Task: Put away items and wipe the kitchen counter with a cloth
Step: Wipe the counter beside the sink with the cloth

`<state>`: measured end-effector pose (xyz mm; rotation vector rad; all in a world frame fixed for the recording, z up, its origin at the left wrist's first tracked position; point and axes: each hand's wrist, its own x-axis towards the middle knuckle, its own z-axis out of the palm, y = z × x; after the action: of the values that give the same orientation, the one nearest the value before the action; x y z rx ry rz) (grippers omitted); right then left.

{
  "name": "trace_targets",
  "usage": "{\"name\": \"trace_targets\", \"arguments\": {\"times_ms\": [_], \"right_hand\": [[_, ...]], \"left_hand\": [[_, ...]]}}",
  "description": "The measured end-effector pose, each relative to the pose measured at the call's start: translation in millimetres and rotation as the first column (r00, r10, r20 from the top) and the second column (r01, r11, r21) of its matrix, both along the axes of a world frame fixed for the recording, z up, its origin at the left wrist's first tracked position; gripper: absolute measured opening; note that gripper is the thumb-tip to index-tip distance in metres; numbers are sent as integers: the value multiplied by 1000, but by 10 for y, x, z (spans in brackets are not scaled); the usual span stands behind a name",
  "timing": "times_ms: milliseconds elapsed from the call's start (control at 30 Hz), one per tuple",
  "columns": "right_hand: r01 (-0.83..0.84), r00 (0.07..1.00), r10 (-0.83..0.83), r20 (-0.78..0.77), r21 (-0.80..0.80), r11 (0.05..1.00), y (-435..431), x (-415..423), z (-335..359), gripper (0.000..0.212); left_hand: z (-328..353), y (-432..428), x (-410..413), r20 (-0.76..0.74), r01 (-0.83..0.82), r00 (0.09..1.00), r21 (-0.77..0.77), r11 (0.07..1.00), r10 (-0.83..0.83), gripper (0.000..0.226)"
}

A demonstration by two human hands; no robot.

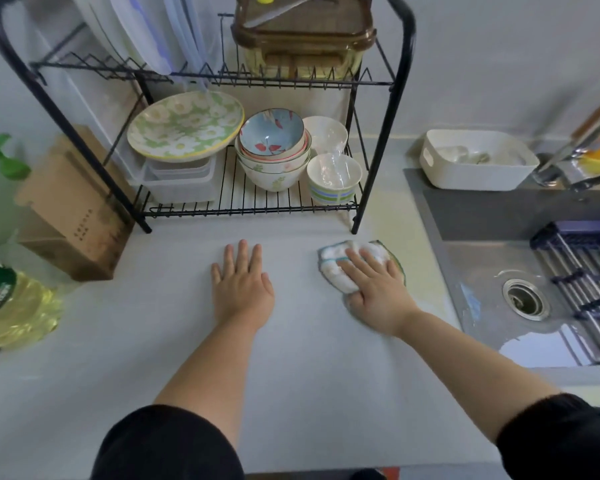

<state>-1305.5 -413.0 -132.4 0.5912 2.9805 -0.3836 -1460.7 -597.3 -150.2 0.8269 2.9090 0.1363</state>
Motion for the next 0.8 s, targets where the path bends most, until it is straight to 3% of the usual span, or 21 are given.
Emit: {"name": "trace_targets", "arguments": {"times_ms": [100, 200, 300, 400, 567, 800], "right_hand": [[177, 983, -175, 47, -32, 984, -156, -323, 20, 65], [48, 997, -44, 67, -58, 997, -187, -161, 10, 74], [-51, 996, 55, 71, -54, 997, -42, 293, -3, 85], [11, 995, -10, 98, -8, 1000, 25, 421, 16, 88], [119, 989, -119, 91, 6, 993, 218, 164, -3, 93], [71, 997, -70, 38, -16, 997, 698, -113, -58, 86]], "left_hand": [[11, 12, 6, 7, 3, 1000, 21, 1000, -4, 54], [34, 69, 54, -51, 224, 974, 131, 966, -219, 51], [40, 250, 101, -78, 393, 919, 158, 906, -385, 66], [107, 580, 189, 77, 235, 966, 128, 963, -246, 57], [37, 1029, 313, 66, 73, 995, 38, 997, -75, 54], [36, 1294, 280, 84, -47, 995, -29, 999, 49, 57]]}}
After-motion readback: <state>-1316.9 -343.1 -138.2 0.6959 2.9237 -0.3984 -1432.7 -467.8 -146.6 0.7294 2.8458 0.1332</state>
